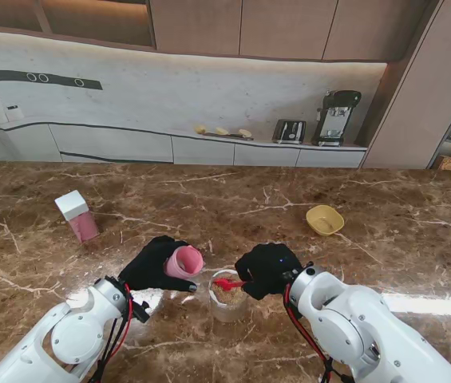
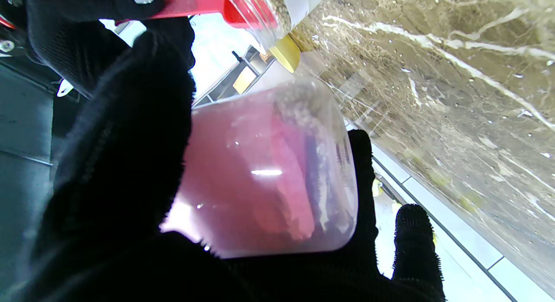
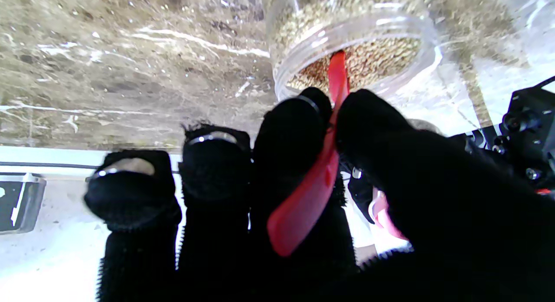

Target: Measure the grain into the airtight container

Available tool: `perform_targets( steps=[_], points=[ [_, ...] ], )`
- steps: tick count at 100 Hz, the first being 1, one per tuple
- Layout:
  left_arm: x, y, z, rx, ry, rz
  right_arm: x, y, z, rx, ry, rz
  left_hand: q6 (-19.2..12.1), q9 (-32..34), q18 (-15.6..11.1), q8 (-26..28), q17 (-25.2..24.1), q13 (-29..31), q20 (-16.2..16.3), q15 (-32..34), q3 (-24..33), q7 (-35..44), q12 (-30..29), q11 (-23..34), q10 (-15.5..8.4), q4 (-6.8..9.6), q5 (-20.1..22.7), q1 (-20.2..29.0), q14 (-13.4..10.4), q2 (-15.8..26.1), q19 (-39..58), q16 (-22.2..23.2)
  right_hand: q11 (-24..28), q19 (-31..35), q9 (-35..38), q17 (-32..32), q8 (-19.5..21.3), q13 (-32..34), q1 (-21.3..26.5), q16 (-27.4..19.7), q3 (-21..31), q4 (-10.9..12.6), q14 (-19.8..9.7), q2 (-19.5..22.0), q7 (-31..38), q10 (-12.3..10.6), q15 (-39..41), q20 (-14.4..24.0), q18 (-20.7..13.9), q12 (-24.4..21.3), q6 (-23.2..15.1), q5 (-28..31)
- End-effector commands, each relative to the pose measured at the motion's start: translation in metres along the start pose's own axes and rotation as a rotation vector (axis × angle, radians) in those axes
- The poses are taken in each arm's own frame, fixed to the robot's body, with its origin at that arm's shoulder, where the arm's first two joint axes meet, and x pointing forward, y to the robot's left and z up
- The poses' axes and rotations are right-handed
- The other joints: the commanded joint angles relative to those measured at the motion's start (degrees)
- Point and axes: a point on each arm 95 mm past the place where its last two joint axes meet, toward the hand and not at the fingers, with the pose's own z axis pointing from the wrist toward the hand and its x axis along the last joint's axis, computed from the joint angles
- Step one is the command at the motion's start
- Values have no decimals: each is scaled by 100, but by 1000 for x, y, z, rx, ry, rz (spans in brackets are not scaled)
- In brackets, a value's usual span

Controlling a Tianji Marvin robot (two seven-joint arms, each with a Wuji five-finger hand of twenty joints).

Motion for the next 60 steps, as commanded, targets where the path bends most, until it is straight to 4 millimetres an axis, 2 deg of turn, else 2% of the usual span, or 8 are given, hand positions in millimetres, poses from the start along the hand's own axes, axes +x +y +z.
perform_targets(
  steps=[1,9,20,37,60],
  points=[
    [-1,3,-1,-2,-4,-4,1,-9,0,12,10,-3,-1434,605,-26,112,-108,-105,14,-174,1672,832,118,165,-570,-246,1025,583,-110,1125,-105,-19,269,176,262,56,-317,250,197,106,452,-102,-54,-191,-67,21,340,50,135,97,-149,18],
    [-1,3,-2,-1,-5,-4,2,-9,1,-18,20,-12,-1433,592,-26,112,-109,-109,14,-175,1670,829,118,161,-563,-246,1020,585,-120,1129,-108,-21,458,311,271,143,-394,256,243,219,570,-103,-89,-354,47,6,572,79,158,190,-191,96],
    [-1,2,-2,-1,-5,-3,3,-8,1,-65,26,-41,-1435,596,-28,114,-110,-112,12,-178,1668,828,116,162,-574,-246,1019,584,-127,1131,-113,-23,726,513,278,339,-105,260,166,335,847,-95,-188,-615,274,-55,873,47,146,261,-429,287],
    [-1,2,-1,0,-4,-3,4,-8,0,-74,19,-98,-1430,590,-38,114,-110,-115,10,-181,1666,828,113,159,-582,-246,1014,584,-123,1134,-120,-27,885,602,280,465,365,266,39,366,1138,-139,-270,-782,345,-124,1010,-65,116,215,-550,459],
    [-1,3,-2,-3,-8,-3,5,-10,-1,-90,-24,-119,-1448,598,-37,113,-110,-104,9,-184,1669,828,110,161,-584,-246,1018,578,-133,1130,-129,-31,1036,683,285,660,639,265,-12,433,1519,-17,-284,-1056,383,-122,1187,-114,182,221,-668,625]
  ],
)
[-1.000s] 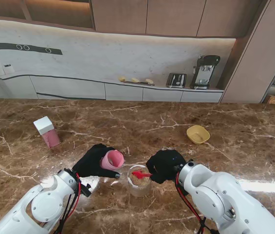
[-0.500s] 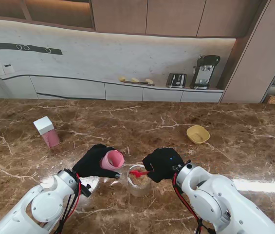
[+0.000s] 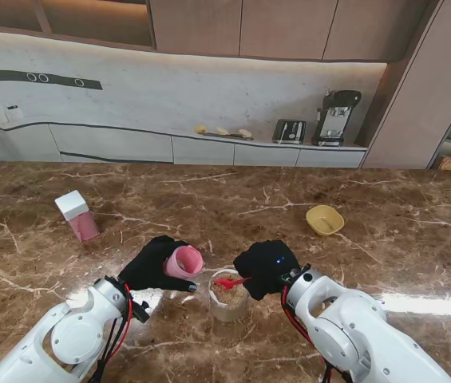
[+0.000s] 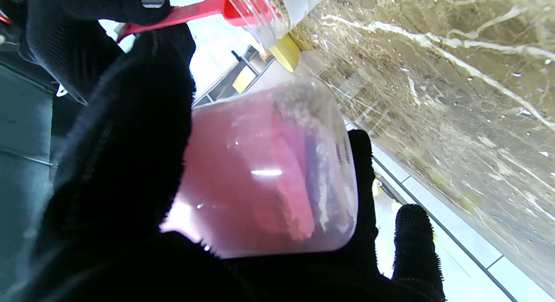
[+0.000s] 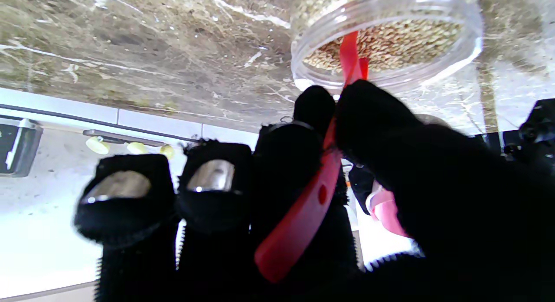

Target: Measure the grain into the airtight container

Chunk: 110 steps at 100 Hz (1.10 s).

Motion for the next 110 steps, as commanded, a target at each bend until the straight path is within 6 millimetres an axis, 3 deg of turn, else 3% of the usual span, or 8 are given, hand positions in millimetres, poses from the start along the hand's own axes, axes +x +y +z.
perform_targets(
  steps=[1,40,64,110],
  points=[
    [-1,3,-2,-5,-7,-4,2,-6,-3,15,-31,9,-1448,598,-39,113,-109,-112,9,-187,1668,828,109,162,-585,-245,1018,577,-133,1133,-129,-32,326,382,280,233,203,264,170,151,729,4,-227,-199,369,-138,269,-118,173,82,-586,315],
    [-1,4,-1,-6,-5,-7,4,-6,-5,131,-45,62,-1436,604,-34,121,-108,-97,15,-186,1674,830,116,167,-570,-245,1024,581,-127,1125,-137,-29,652,460,279,434,76,251,326,302,1239,276,-84,-610,347,32,577,-178,395,162,-693,536],
    [-1,3,-3,-5,-10,-5,7,-6,-1,197,-56,120,-1430,599,-30,121,-110,-107,19,-185,1675,828,117,164,-566,-246,1023,583,-121,1126,-138,-25,729,463,287,658,-51,256,305,351,1255,318,-120,-622,410,14,680,-204,485,168,-578,528],
    [-2,3,-3,1,-8,-6,4,-4,4,308,-145,355,-1425,591,-31,119,-107,-112,24,-181,1668,825,117,164,-570,-245,1020,590,-118,1130,-141,-27,979,885,287,761,-93,258,199,432,1370,349,-204,-696,560,-29,920,-202,348,178,-336,562]
  ],
)
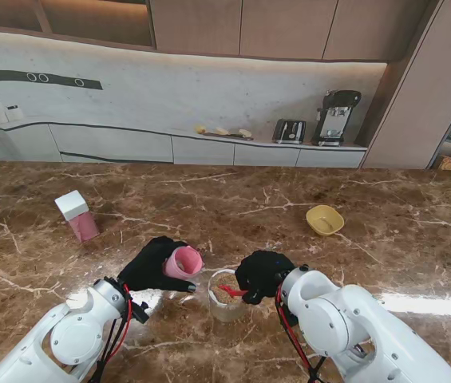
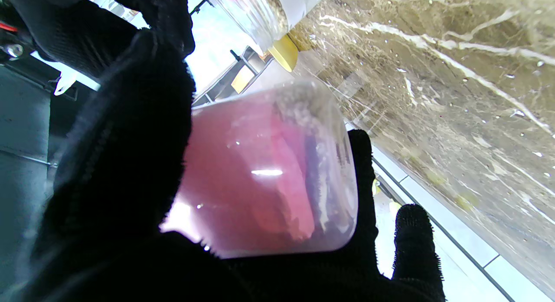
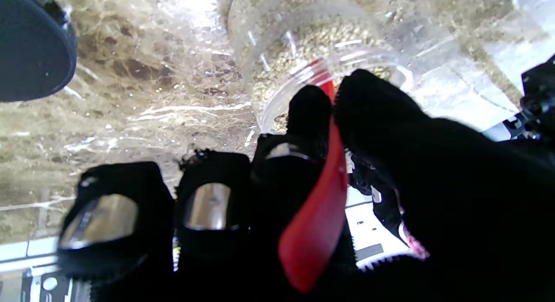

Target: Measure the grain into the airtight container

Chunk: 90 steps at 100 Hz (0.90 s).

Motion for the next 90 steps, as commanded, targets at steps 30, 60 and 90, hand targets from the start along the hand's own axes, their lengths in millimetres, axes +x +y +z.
perform_targets(
  steps=[30,60,90],
  points=[
    [-2,3,-2,1,-4,-3,-5,-5,2,75,-49,138,-1452,604,-33,119,-108,-99,26,-184,1676,828,112,167,-585,-244,1021,583,-128,1125,-140,-31,288,555,283,269,-49,257,246,202,998,379,-210,-70,416,-28,309,-176,100,30,-436,382],
    [-2,3,-3,2,-5,-4,-8,-4,2,109,-81,254,-1445,599,-29,120,-109,-96,31,-190,1686,830,114,164,-578,-247,1025,578,-126,1119,-135,-31,321,616,283,274,-37,255,246,205,1018,392,-195,-100,437,-10,350,-202,105,20,-361,382],
    [-2,3,-3,3,-6,-5,-14,-1,1,114,-110,331,-1425,595,-24,117,-107,-102,31,-184,1691,828,118,165,-566,-248,1024,583,-116,1119,-135,-25,316,635,280,272,-34,253,292,198,960,388,-167,-39,438,12,360,-232,112,-2,-333,368]
  ],
)
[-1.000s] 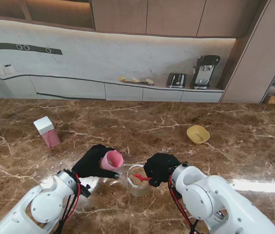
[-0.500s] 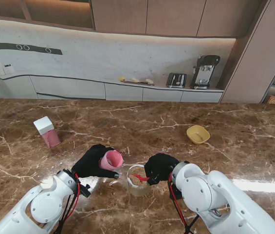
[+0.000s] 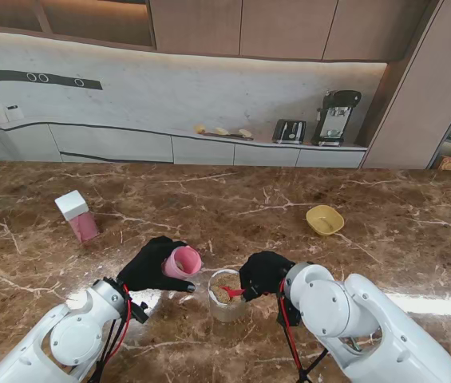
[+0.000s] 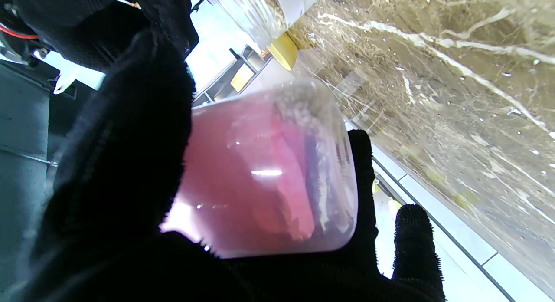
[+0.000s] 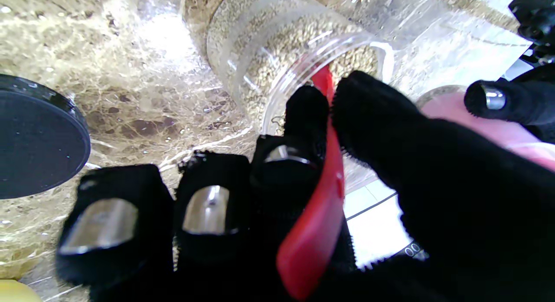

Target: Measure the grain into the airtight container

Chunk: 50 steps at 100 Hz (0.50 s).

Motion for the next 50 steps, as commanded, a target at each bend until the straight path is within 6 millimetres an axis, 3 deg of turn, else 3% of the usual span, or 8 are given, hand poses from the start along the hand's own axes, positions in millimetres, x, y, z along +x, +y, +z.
perform_targets(
  steps=[1,50],
  points=[
    [-1,4,-2,-3,-5,-5,-4,-4,0,22,-14,27,-1425,595,-23,116,-107,-102,31,-184,1691,828,117,166,-567,-247,1024,584,-116,1121,-135,-25,242,491,280,269,11,252,290,197,869,387,-174,-11,414,6,281,-111,112,-3,-450,327],
    [-1,4,-2,-6,-4,-2,-12,1,-4,24,-38,164,-1437,588,-29,114,-111,-116,25,-188,1671,829,113,163,-583,-245,1013,591,-125,1132,-144,-30,240,491,280,265,13,252,306,184,824,402,-153,11,413,14,268,-136,121,-16,-426,318]
  ],
)
